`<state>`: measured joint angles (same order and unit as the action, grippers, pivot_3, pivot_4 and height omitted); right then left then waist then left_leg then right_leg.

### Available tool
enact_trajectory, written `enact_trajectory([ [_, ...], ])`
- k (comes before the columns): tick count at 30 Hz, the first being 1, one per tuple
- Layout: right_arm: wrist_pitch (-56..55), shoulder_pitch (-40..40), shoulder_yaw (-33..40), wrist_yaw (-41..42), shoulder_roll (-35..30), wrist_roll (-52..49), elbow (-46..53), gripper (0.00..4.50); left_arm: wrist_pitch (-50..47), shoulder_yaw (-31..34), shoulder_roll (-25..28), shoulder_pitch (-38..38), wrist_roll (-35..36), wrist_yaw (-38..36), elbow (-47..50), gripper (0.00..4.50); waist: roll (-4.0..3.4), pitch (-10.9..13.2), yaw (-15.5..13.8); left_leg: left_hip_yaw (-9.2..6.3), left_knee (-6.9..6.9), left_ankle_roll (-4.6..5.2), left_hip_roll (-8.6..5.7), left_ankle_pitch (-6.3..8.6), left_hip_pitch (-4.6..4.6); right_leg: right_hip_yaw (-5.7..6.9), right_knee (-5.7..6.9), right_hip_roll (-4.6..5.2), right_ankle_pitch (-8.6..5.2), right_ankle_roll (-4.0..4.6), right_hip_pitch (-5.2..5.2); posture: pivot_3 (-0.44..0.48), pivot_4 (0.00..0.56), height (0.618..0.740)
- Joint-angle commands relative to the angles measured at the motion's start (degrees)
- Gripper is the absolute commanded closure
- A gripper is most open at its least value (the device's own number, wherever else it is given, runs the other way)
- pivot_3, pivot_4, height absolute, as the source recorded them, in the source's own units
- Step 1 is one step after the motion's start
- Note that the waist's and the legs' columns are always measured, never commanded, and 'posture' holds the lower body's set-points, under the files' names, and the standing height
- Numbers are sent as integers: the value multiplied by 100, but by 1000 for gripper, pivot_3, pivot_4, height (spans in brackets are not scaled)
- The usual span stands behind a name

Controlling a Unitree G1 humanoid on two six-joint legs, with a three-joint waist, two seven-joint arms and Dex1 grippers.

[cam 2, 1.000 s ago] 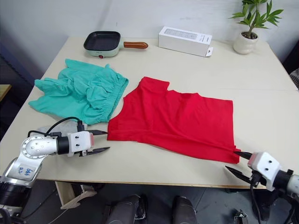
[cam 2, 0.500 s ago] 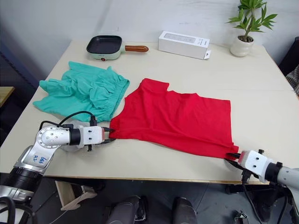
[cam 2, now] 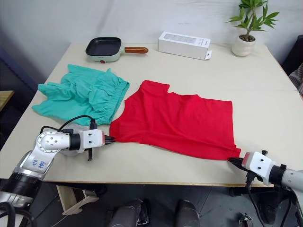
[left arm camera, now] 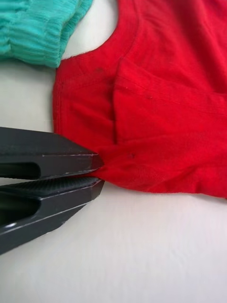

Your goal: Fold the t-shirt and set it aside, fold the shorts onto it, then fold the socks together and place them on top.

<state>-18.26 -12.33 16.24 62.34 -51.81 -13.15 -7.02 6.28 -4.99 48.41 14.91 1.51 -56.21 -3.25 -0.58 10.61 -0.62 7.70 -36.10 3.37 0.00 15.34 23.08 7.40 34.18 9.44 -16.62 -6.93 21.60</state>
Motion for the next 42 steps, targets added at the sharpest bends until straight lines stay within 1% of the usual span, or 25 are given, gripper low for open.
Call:
enact_trajectory([
  [1, 141, -179, 327, 283, -250, -305, 145, 4500, -239, 186, 312, -621, 368, -426, 665, 4481, 1, 1, 47, 0, 0, -2, 1, 3, 1, 5, 0, -2, -3, 0, 0, 0, 150, 740],
  [4, 208, -316, 433, 540, -381, -470, 103, 4500, -408, 429, 473, -1126, 562, -461, 1171, 4481, 5, 4, 68, 1, -2, 9, -1, 9, 5, 17, -10, -2, -4, -1, -5, 0, 150, 740],
  [8, 286, -548, 515, 885, -512, -594, 133, 4500, -658, 667, 559, -1536, 730, -433, 1669, 4481, 19, 14, 65, 6, -13, 16, -2, 14, 5, 15, -15, 2, -5, -5, -10, 0, 150, 740],
  [11, 394, -726, 606, 994, -560, -674, 214, 4500, -864, 813, 606, -1824, 843, -459, 2001, 4481, 23, 16, 42, 5, -13, 19, -1, 15, 6, 10, -17, 5, -5, -5, -8, 0, 150, 740],
  [15, 781, -1140, 839, 1135, -589, -810, 603, 4500, -1083, 1013, 684, -2336, 970, -483, 2469, 4481, 21, 16, 49, 5, -7, 20, 2, 15, 8, 3, -20, 5, -7, -2, -2, 0, 150, 740],
  [18, 1035, -1389, 991, 1183, -583, -830, 886, 4500, -1135, 1120, 672, -2602, 963, -451, 2633, 4481, 21, 16, 46, 3, 0, 16, 3, 16, 9, 4, -21, 4, -8, 1, 1, 0, 150, 740],
  [28, 1209, -1550, 1113, 1287, -494, -736, 997, 4500, -1191, 1318, 651, -2955, 964, -424, 2752, 4481, 22, 17, 47, 6, 2, 26, 5, 26, 10, 4, -32, 3, -12, 8, 1, 0, 150, 740],
  [29, 1218, -1530, 1107, 1244, -473, -721, 981, 4500, -1261, 1359, 612, -2920, 1045, -395, 2749, 4481, 22, 17, 46, 6, 1, 25, 5, 25, 10, 4, -32, 3, -12, 8, 2, 0, 150, 740],
  [30, 1521, -1514, 1149, 1172, -429, -905, 1068, 4500, -1390, 1432, 603, -2913, 1227, -435, 2793, 4481, 22, 17, 46, 6, 1, 25, 5, 25, 10, 4, -32, 3, -12, 8, 2, 0, 150, 740],
  [31, 1802, -1559, 1167, 1192, -457, -1031, 1177, 4500, -1491, 1495, 640, -2931, 1352, -507, 2836, 4255, 22, 17, 47, 6, 1, 24, 5, 25, 10, 4, -32, 3, -12, 8, 2, 0, 150, 740],
  [32, 1863, -1593, 1194, 1254, -472, -1097, 1256, 4316, -1621, 1580, 723, -2998, 1471, -615, 2890, 4001, 23, 17, 47, 5, 0, 25, 6, 25, 10, 4, -32, 3, -12, 9, 2, 0, 150, 740],
  [33, 2154, -1702, 1260, 1350, -533, -1244, 1395, 4115, -1682, 1686, 838, -3097, 1528, -756, 2919, 3843, 22, 17, 47, 4, 0, 25, 8, 25, 11, 4, -32, 2, -13, 9, 2, 0, 150, 740],
  [35, 2148, -1840, 1362, 1566, -632, -1200, 1444, 3625, -1752, 1899, 995, -3212, 1597, -943, 2929, 3259, 21, 17, 45, 4, 1, 25, 9, 25, 11, 5, -32, 2, -14, 11, 2, 0, 150, 740],
  [38, 2552, -1993, 1639, 1876, -878, -1261, 1416, 2629, -2028, 2288, 1170, -3202, 1879, -1137, 2860, 2340, 19, 20, 48, 5, 3, 27, 8, 29, 12, 6, -36, 1, -15, 13, 4, 0, 150, 740],
  [39, 2893, -1988, 1743, 1955, -998, -1376, 1379, 2310, -2146, 2419, 1254, -3157, 1990, -1248, 2789, 2058, 19, 20, 48, 5, 1, 29, 9, 30, 13, 7, -38, 1, -16, 14, 3, 0, 150, 740],
  [40, 3083, -1904, 1803, 2023, -1096, -1444, 1290, 1934, -2278, 2520, 1351, -3072, 2096, -1355, 2712, 1738, 19, 22, 50, 6, 0, 32, 9, 32, 15, 6, -41, 2, -17, 15, 2, 0, 150, 740],
  [42, 3401, -1677, 1837, 2175, -1342, -1508, 1015, 1248, -2865, 2685, 1553, -2839, 2518, -1527, 2607, 1122, 23, 24, 53, 5, -2, 32, 9, 31, 15, 5, -45, 2, -19, 20, 2, 0, 150, 740],
])
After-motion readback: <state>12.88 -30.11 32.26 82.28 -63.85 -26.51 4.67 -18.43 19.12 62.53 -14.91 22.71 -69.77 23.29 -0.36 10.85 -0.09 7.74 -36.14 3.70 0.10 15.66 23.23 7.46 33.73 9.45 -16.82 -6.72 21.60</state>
